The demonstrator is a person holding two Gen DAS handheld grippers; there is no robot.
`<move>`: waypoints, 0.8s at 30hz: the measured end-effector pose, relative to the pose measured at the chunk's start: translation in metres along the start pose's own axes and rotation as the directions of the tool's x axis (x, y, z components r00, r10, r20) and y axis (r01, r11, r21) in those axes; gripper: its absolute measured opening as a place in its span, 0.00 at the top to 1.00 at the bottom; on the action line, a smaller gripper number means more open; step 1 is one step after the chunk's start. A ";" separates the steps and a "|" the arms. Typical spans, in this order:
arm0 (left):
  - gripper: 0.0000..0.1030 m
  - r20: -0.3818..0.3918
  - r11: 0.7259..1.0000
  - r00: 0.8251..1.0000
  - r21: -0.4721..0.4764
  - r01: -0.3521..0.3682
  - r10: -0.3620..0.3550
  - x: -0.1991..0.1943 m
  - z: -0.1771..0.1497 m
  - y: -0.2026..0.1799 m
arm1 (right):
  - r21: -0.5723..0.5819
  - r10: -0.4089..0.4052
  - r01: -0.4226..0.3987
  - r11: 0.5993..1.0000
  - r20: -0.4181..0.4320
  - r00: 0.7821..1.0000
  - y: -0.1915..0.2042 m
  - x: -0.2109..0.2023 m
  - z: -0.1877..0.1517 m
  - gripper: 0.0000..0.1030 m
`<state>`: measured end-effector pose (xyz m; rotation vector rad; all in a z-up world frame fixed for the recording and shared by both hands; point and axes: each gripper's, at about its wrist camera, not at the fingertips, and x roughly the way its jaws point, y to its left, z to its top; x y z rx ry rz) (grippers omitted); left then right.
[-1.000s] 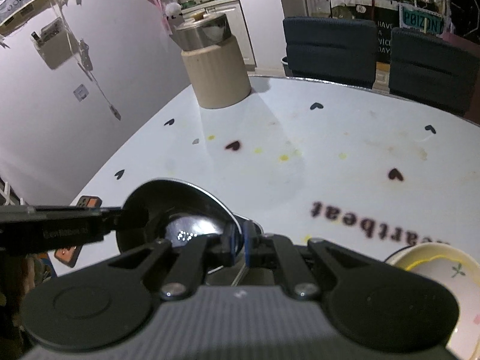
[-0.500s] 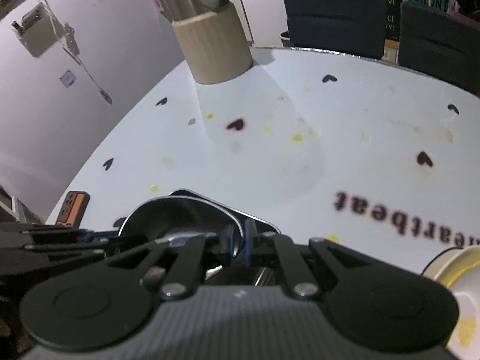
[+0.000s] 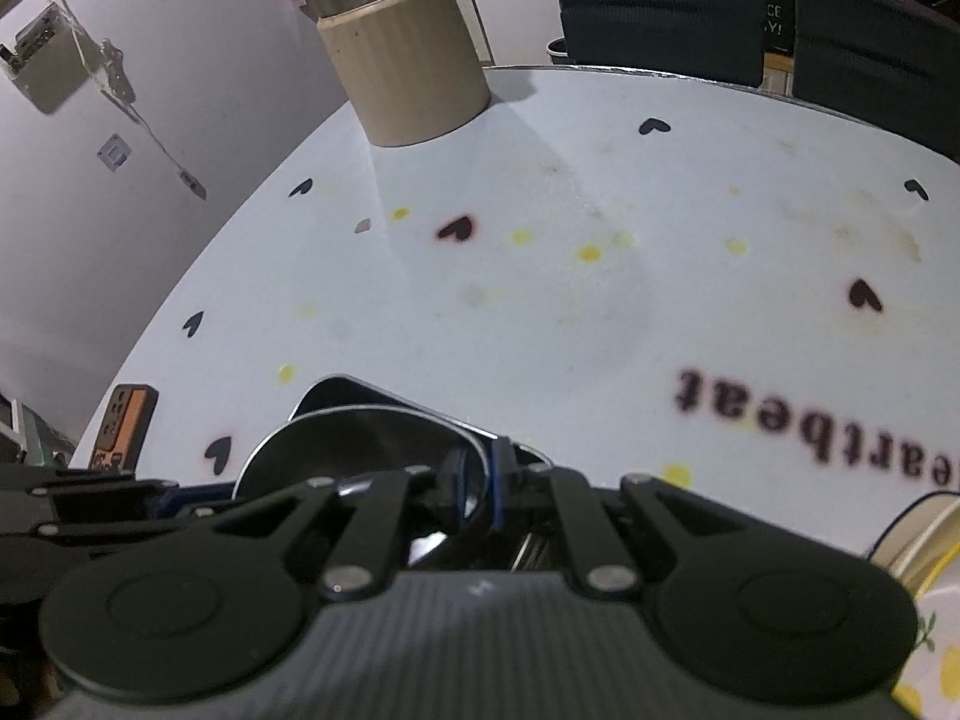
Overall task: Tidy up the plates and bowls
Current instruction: 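Carry the steel bowl with both grippers toward the stacked cream bowls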
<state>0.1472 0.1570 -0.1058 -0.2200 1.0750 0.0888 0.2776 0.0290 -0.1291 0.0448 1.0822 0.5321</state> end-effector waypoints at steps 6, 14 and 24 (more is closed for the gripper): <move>0.83 -0.015 1.000 1.000 0.004 0.002 -0.002 0.004 -0.001 -0.001 | 0.023 0.000 0.000 1.000 -0.002 1.000 -0.003 0.005 0.000 0.89; 0.82 -0.044 1.000 0.999 0.013 0.007 -0.007 0.007 -0.004 -0.001 | 0.140 0.047 -0.048 0.989 0.005 0.999 -0.018 0.011 0.000 0.81; 0.81 -0.049 1.000 0.999 0.013 0.012 -0.011 0.004 -0.004 -0.001 | 0.185 0.065 -0.075 0.980 0.060 0.996 -0.023 -0.001 0.005 0.75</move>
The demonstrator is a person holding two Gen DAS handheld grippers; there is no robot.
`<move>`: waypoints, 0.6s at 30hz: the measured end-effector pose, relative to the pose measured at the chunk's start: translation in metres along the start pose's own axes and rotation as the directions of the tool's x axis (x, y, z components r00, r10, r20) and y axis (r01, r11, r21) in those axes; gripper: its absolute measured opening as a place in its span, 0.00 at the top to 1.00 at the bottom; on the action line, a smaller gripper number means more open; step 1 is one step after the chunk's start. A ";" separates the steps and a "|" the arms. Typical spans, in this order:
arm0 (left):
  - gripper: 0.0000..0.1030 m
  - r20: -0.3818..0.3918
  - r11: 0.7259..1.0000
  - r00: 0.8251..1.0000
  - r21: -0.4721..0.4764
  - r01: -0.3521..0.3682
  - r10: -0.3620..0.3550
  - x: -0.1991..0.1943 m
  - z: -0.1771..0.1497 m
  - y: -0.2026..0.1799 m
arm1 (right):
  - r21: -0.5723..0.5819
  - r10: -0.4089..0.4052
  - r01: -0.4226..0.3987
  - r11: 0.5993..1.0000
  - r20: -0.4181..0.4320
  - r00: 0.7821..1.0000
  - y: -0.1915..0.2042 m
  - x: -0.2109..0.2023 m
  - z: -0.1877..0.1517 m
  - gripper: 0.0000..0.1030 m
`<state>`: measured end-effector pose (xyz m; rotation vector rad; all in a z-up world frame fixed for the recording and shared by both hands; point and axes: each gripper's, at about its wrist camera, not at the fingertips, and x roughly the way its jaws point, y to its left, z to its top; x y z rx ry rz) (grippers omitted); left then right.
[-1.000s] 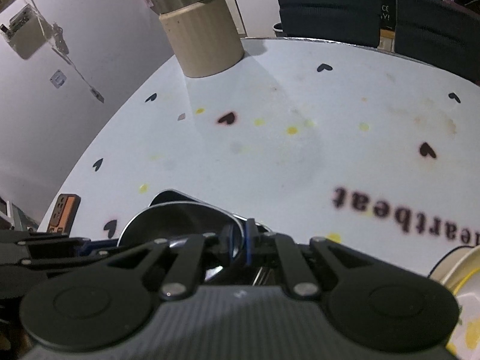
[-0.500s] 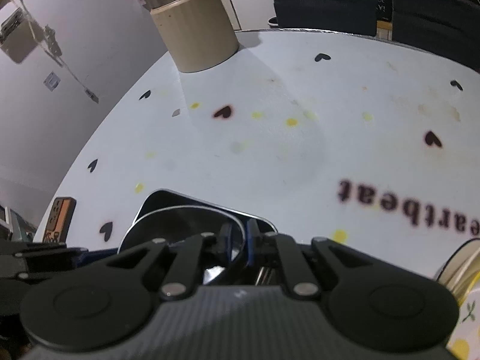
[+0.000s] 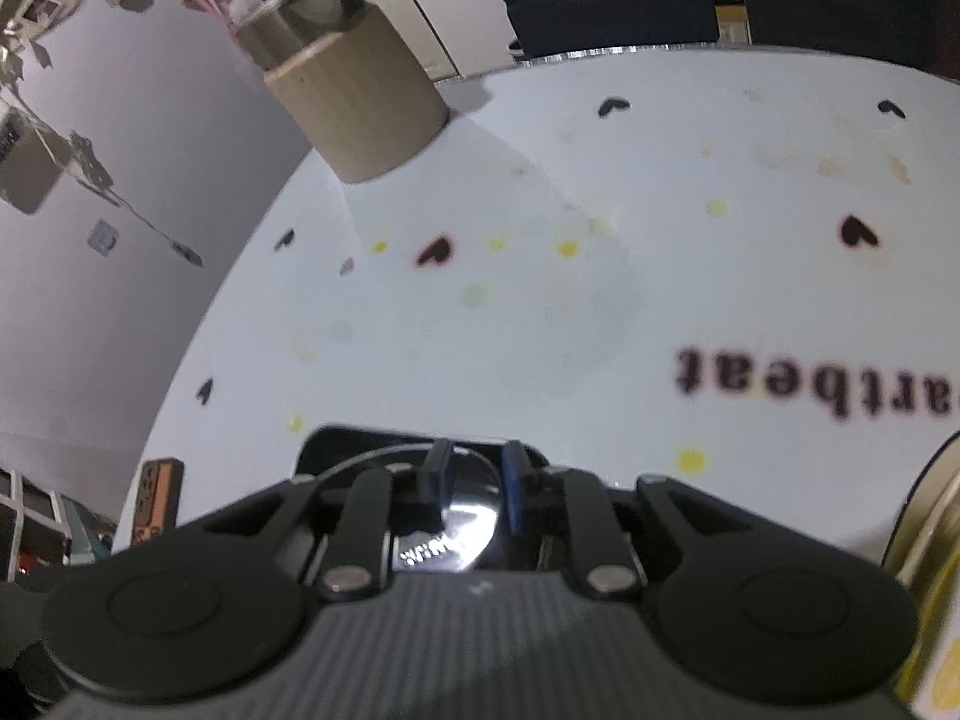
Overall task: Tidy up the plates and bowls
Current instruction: 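Carry the steel bowl with both grippers toward the stacked cream bowls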
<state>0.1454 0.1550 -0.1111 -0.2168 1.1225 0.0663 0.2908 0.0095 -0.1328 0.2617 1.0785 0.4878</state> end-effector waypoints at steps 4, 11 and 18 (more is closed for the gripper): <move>0.81 0.001 1.000 1.000 -0.004 0.007 -0.007 -0.002 0.000 0.000 | -0.009 0.002 -0.002 1.000 0.042 0.999 0.000 -0.012 0.004 0.66; 0.76 0.008 1.000 1.000 -0.005 0.029 -0.029 -0.009 -0.002 -0.001 | 0.007 0.014 -0.014 1.000 0.055 0.998 -0.008 -0.027 0.003 0.43; 0.75 0.070 0.997 0.996 -0.047 0.064 -0.060 -0.023 0.003 0.000 | -0.003 -0.013 0.013 1.000 0.010 1.000 -0.018 -0.033 -0.010 0.44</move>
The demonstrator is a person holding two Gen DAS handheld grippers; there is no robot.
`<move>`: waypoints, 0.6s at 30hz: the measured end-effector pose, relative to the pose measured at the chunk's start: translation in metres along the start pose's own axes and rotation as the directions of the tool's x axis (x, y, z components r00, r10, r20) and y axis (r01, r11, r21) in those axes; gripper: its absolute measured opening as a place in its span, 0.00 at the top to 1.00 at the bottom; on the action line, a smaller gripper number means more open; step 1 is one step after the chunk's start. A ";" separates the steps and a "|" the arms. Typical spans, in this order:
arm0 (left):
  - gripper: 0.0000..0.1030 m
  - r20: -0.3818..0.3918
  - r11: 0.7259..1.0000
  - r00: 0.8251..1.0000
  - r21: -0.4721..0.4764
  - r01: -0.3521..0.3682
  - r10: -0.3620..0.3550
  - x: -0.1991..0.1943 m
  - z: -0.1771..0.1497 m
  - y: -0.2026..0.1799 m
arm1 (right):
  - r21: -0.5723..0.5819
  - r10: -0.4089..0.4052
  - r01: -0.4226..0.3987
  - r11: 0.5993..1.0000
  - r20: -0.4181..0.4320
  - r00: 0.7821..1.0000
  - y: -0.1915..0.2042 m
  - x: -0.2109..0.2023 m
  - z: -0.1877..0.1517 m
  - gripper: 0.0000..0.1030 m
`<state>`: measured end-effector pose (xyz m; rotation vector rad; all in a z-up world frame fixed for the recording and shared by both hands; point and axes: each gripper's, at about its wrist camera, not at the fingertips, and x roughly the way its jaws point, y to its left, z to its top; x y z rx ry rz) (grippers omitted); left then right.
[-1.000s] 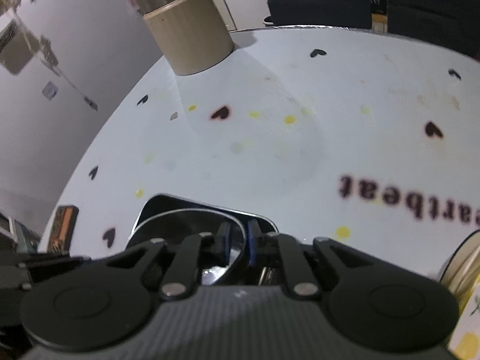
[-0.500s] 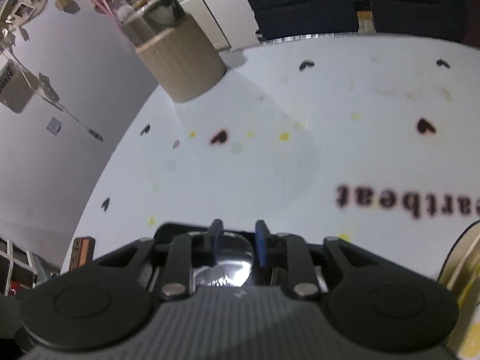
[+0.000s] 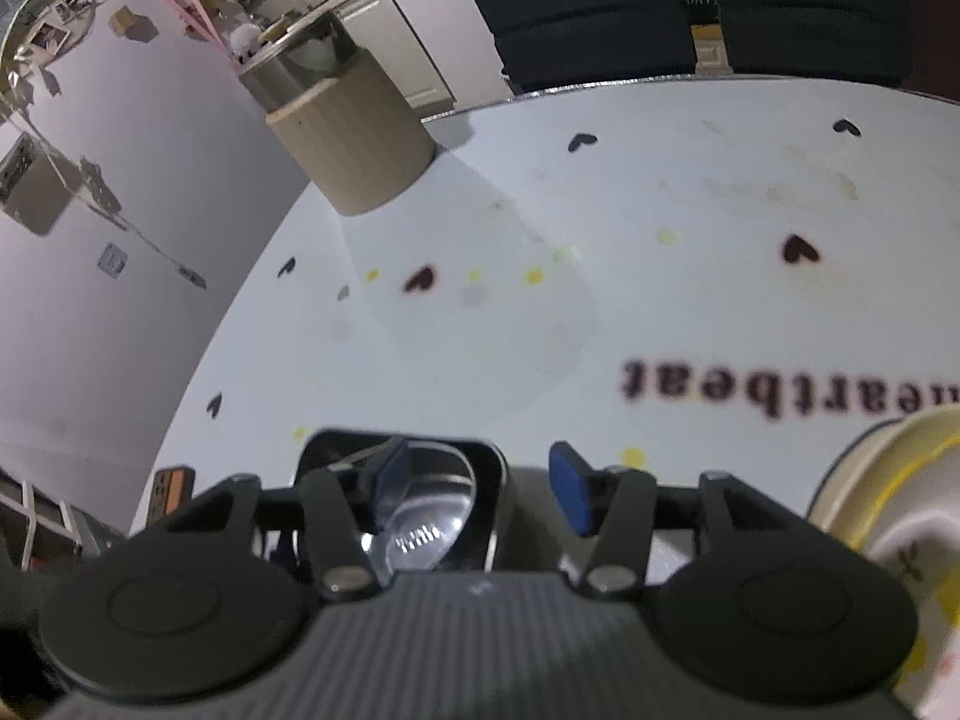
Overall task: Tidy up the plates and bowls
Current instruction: 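Carry the steel bowl with both grippers toward the stacked cream bowls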
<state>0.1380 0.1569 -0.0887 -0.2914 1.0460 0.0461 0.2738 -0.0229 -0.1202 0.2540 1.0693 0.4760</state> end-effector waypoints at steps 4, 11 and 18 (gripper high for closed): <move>0.61 0.038 0.999 0.998 -0.014 -0.043 0.044 -0.003 0.005 0.003 | -0.024 -0.026 0.025 0.999 -0.025 0.999 0.002 0.002 -0.009 0.45; 0.55 0.046 0.990 0.989 -0.041 -0.137 0.139 0.005 0.013 0.022 | -0.025 -0.083 0.081 0.996 -0.077 0.994 0.003 0.015 -0.020 0.45; 0.54 0.039 0.986 0.986 -0.057 -0.159 0.162 0.012 0.019 0.038 | 0.037 -0.051 0.056 0.998 -0.129 0.990 -0.003 0.027 -0.022 0.69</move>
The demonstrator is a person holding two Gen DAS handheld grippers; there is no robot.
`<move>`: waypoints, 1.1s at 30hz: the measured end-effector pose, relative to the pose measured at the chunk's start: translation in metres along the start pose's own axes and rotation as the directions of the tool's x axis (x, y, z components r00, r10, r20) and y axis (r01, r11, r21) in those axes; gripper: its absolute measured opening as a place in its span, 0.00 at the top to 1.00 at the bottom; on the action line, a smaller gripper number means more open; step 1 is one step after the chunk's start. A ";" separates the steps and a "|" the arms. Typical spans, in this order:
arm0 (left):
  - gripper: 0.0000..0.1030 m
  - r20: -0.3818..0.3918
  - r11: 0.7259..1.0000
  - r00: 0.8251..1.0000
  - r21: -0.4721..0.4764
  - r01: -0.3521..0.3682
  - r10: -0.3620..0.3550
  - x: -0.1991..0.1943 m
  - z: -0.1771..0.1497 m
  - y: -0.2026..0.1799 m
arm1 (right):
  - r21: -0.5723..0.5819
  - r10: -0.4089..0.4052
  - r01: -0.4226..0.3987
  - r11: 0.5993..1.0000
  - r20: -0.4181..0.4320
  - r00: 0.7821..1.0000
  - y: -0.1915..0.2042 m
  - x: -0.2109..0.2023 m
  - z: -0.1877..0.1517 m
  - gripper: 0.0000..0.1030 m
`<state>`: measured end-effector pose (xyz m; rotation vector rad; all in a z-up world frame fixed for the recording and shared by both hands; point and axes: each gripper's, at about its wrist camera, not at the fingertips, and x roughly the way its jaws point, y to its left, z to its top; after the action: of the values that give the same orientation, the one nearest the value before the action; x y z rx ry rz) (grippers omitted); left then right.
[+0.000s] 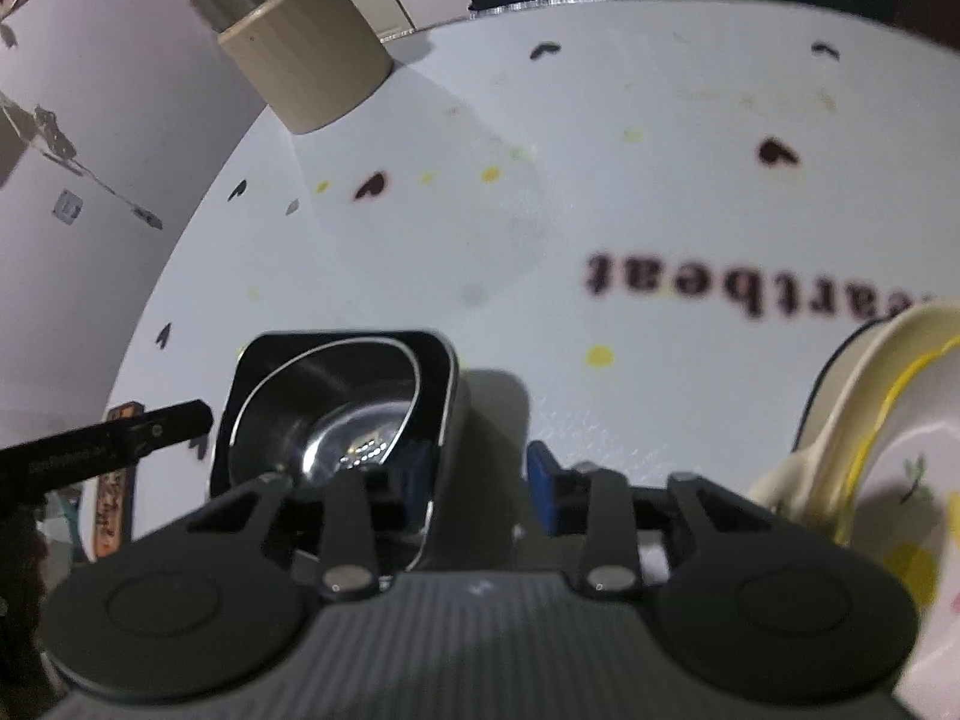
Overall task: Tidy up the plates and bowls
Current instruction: 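Carry the steel bowl with both grippers toward the stacked cream bowls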
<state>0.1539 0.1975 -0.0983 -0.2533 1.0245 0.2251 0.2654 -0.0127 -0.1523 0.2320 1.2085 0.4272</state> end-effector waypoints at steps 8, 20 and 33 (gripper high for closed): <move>0.55 0.009 0.999 1.000 0.043 0.016 -0.017 0.012 0.005 -0.004 | -0.032 0.003 -0.003 0.999 0.000 1.000 0.008 -0.002 -0.006 0.79; 0.55 0.023 0.996 0.998 0.055 0.065 -0.066 0.012 0.008 -0.011 | -0.016 0.025 -0.025 1.000 -0.013 1.000 -0.001 -0.006 -0.008 0.79; 0.81 -0.066 0.981 0.994 0.171 0.094 -0.084 0.019 0.000 -0.026 | -0.021 0.042 -0.042 0.999 -0.011 0.999 0.002 -0.008 -0.010 0.88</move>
<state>0.1715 0.1740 -0.1117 -0.1477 1.0814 0.0468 0.2535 -0.0144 -0.1481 0.2372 1.2101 0.4783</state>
